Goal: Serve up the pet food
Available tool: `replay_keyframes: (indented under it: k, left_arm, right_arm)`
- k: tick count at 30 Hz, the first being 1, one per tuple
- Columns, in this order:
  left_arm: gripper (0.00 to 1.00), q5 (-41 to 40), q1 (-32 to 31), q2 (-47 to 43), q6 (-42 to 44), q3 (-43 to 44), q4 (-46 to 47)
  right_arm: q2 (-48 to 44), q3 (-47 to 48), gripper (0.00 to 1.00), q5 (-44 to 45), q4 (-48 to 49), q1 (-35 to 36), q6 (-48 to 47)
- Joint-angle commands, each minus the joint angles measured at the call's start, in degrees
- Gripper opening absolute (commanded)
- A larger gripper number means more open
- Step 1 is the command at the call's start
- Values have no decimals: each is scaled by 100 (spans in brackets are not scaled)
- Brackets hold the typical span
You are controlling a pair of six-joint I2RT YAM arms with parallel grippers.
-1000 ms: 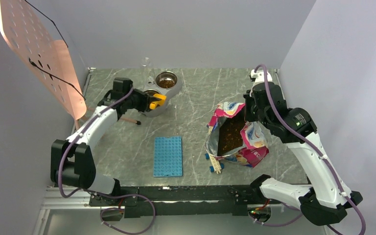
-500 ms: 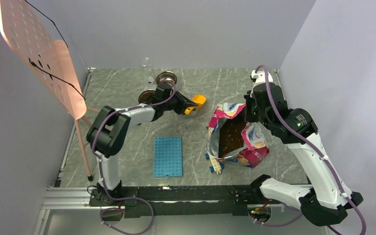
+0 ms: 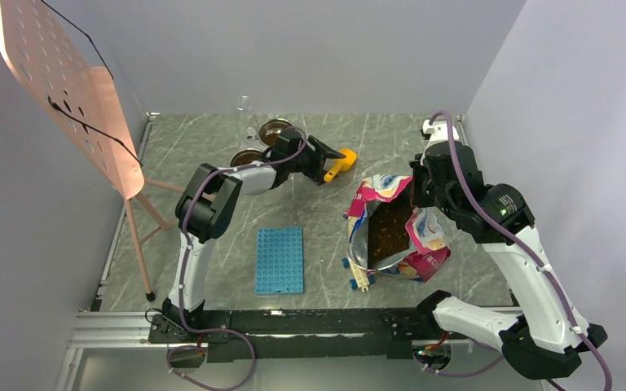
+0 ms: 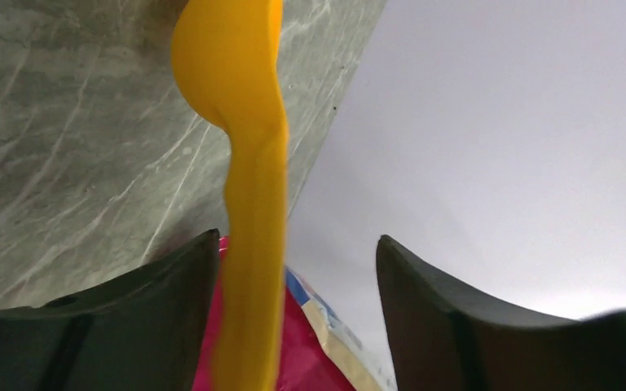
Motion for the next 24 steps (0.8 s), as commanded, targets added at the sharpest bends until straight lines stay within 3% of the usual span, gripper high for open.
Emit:
replay_keyframes:
  k: [1, 10, 16, 18, 22, 24]
  left_arm:
    - [81, 144, 10, -294, 440, 275, -918]
    - [95, -541, 196, -1218, 2394, 819, -4601]
    - [99, -1091, 137, -2091, 3424, 907, -5829]
    - [98, -972, 110, -2458, 3664, 750, -5889]
    - [71, -170, -410, -3434, 4118, 75, -4891]
    - [70, -38, -906, -3788, 4230, -76, -4491]
  right_arm:
    - [-407, 624, 0, 428, 1030, 7, 93]
    - [-326, 556, 0, 430, 1123, 7, 33]
    - [-223, 581, 0, 411, 1181, 7, -81]
    - [-210, 533, 0, 386, 1220, 4, -122]
    - [-177, 474, 0, 307, 1201, 5, -121]
    - [-179, 440, 0, 237, 1224, 5, -119]
